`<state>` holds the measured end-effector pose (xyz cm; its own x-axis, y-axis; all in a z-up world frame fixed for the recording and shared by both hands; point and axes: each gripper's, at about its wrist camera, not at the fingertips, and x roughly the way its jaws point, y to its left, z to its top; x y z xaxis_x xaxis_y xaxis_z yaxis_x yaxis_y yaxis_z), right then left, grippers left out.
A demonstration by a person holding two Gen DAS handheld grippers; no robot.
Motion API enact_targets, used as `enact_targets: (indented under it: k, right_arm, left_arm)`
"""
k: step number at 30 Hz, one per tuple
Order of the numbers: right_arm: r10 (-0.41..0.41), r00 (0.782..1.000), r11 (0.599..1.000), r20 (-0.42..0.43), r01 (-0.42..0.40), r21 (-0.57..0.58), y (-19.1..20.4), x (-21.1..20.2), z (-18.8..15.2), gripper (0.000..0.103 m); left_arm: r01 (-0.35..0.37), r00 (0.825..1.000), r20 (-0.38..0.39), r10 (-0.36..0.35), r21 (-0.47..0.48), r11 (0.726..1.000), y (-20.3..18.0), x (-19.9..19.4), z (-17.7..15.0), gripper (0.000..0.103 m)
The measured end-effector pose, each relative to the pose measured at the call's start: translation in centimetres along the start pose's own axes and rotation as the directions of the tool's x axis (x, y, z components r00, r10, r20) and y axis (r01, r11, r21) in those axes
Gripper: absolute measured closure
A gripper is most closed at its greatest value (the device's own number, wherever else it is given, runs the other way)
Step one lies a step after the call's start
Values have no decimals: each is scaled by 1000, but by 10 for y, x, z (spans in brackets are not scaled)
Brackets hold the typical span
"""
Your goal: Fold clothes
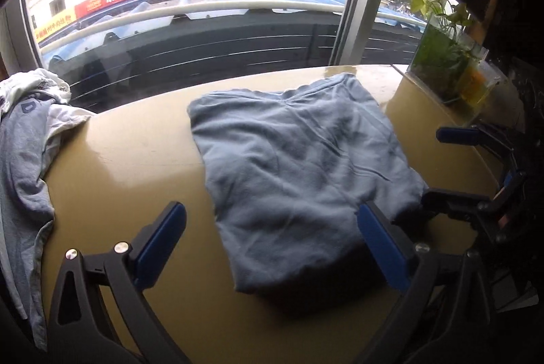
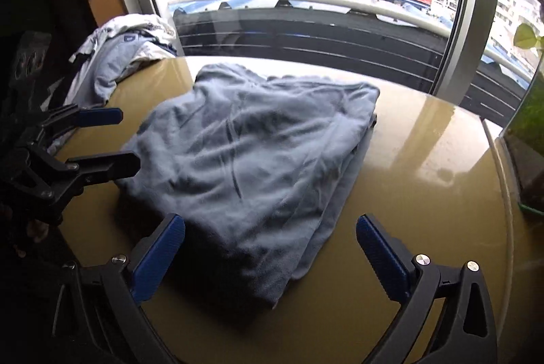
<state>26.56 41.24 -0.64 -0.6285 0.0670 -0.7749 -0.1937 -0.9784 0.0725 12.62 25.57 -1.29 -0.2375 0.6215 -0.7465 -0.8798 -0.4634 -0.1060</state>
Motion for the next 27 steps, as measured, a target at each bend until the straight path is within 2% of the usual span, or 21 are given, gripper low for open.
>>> enact_targets:
  k: [2, 4, 5, 6, 9, 12, 16, 21, 25, 27]
  right_arm:
    - [31, 999, 999, 11, -31, -21, 11, 2, 7, 1]
    - [82, 997, 996, -2, -82, -30, 21, 10, 12, 4]
    - [93, 996, 995, -18, -93, -32, 25, 17, 9, 8]
    - [90, 995, 995, -33, -91, -37, 30, 24, 6, 11]
    - [82, 994, 995, -77, -86, -51, 44, 45, -5, 12]
    - [25, 998, 996, -63, -30, -89, 55, 51, -9, 8]
    - [-26, 993, 994, -117, 14, -106, 63, 54, -4, 6]
    - [-51, 997, 999, -56, 50, -17, 56, 33, 8, 6]
    - [-47, 994, 996, -97, 54, 66, 46, 48, 6, 6]
    - [-74, 994, 996, -80, 78, 53, 51, 54, -1, 5]
  left_arm:
    - [64, 998, -7, -65, -12, 998, 4, -1, -4, 2]
    - [43, 999, -26, -44, -17, 999, 7, 3, -11, 2]
    - [34, 999, -28, -35, -16, 999, 8, 5, -15, 2]
    - [54, 997, -48, -55, -15, 998, 10, 6, -19, 2]
    - [16, 994, -104, -19, -29, 999, 22, 13, -28, 2]
    - [15, 994, -111, -17, -23, 1000, 27, 13, -30, 2]
    - [13, 995, -101, -13, -7, 1000, 30, 9, -31, 2]
    - [5, 994, -109, -2, 26, 1000, 33, 8, -32, 2]
    - [11, 994, -111, -9, 12, 1000, 40, 7, -33, 2]
    - [12, 993, -114, -11, 8, 1000, 43, 7, -33, 2]
